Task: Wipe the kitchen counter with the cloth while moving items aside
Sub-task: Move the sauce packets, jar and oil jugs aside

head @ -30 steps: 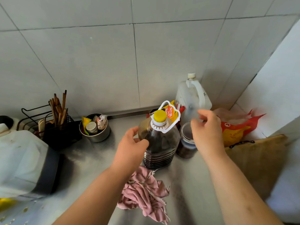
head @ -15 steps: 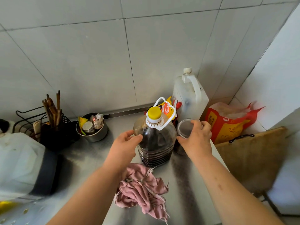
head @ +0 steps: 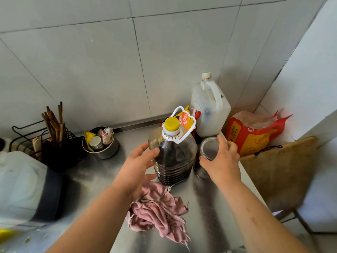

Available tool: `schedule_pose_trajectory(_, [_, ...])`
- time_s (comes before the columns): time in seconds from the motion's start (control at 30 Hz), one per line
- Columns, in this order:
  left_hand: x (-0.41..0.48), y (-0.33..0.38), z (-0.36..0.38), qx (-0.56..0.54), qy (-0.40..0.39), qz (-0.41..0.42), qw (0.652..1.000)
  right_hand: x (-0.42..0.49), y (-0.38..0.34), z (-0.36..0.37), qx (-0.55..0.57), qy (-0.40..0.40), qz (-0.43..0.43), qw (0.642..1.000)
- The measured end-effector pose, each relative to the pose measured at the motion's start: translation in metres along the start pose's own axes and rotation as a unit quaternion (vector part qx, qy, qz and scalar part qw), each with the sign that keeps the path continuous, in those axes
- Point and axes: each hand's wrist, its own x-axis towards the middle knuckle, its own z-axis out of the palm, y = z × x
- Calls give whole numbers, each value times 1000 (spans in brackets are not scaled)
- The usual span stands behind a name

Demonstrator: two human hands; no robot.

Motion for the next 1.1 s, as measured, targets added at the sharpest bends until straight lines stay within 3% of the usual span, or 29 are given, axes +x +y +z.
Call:
schedule_pose_trajectory(0.8, [36, -5, 117, 18, -159, 28, 987, -68, 68, -34, -4, 84, 86, 993])
schedule_pose_trajectory(1.1, [34, -9, 128, 34, -190, 11, 981, -85, 58, -30, 1, 60, 42, 997])
